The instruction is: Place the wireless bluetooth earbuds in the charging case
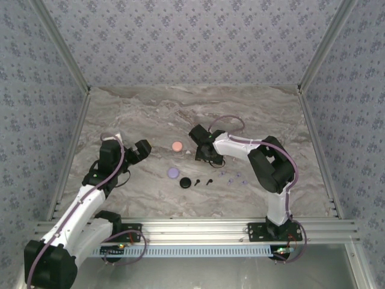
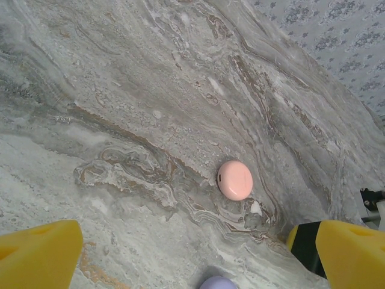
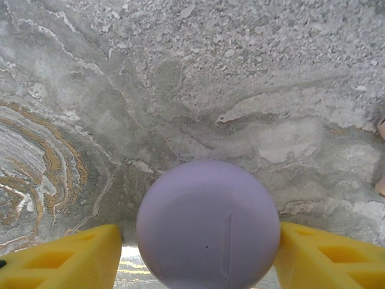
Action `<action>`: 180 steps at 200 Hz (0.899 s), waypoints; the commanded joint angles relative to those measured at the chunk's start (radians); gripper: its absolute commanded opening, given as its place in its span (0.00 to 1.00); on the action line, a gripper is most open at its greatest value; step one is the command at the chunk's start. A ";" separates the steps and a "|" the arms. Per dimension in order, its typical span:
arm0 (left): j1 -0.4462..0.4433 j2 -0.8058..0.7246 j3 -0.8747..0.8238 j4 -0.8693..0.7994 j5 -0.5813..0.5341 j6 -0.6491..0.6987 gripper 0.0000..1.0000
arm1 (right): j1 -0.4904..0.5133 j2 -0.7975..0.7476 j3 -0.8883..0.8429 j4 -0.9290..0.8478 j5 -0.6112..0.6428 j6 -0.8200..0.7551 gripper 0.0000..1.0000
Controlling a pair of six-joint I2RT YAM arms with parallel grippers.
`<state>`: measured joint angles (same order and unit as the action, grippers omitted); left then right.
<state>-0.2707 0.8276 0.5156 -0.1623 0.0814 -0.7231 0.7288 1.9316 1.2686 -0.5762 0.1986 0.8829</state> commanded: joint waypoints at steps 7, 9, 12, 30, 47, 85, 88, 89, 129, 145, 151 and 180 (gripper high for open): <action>-0.005 0.004 0.037 -0.009 -0.007 0.012 0.99 | -0.017 -0.003 0.008 0.008 0.055 -0.015 0.69; -0.005 0.004 0.037 -0.009 -0.008 0.011 0.99 | -0.017 -0.003 0.009 0.007 0.056 -0.017 0.69; -0.004 0.004 0.038 -0.009 -0.008 0.012 0.99 | -0.017 -0.005 0.009 0.006 0.058 -0.017 0.69; -0.005 0.009 0.038 -0.007 -0.007 0.013 0.99 | -0.018 -0.012 0.013 -0.003 0.072 -0.022 0.69; -0.005 0.014 0.038 -0.008 -0.008 0.013 0.99 | -0.017 -0.017 0.018 -0.013 0.079 -0.025 0.69; -0.006 0.019 0.037 -0.003 -0.007 0.014 0.99 | -0.019 -0.018 0.018 -0.002 0.074 -0.026 0.69; -0.005 0.019 0.039 -0.003 -0.007 0.014 0.99 | -0.019 -0.017 0.017 -0.002 0.073 -0.027 0.69; -0.006 0.019 0.040 -0.003 -0.007 0.013 0.99 | -0.019 -0.016 0.018 -0.001 0.072 -0.027 0.69; -0.005 0.021 0.042 -0.006 -0.009 0.017 0.99 | -0.014 -0.001 0.016 0.016 0.042 -0.022 0.64; -0.006 0.022 0.043 -0.006 -0.009 0.017 0.99 | -0.011 0.006 0.014 0.020 0.030 -0.020 0.62; -0.005 0.024 0.043 -0.008 -0.009 0.017 0.99 | -0.010 0.009 0.014 0.022 0.026 -0.018 0.60; -0.006 0.022 0.044 -0.009 -0.009 0.020 0.99 | -0.002 0.014 0.005 0.036 0.007 -0.017 0.54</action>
<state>-0.2707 0.8474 0.5232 -0.1623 0.0811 -0.7227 0.7166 1.9320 1.2686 -0.5453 0.2214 0.8646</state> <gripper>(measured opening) 0.993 0.563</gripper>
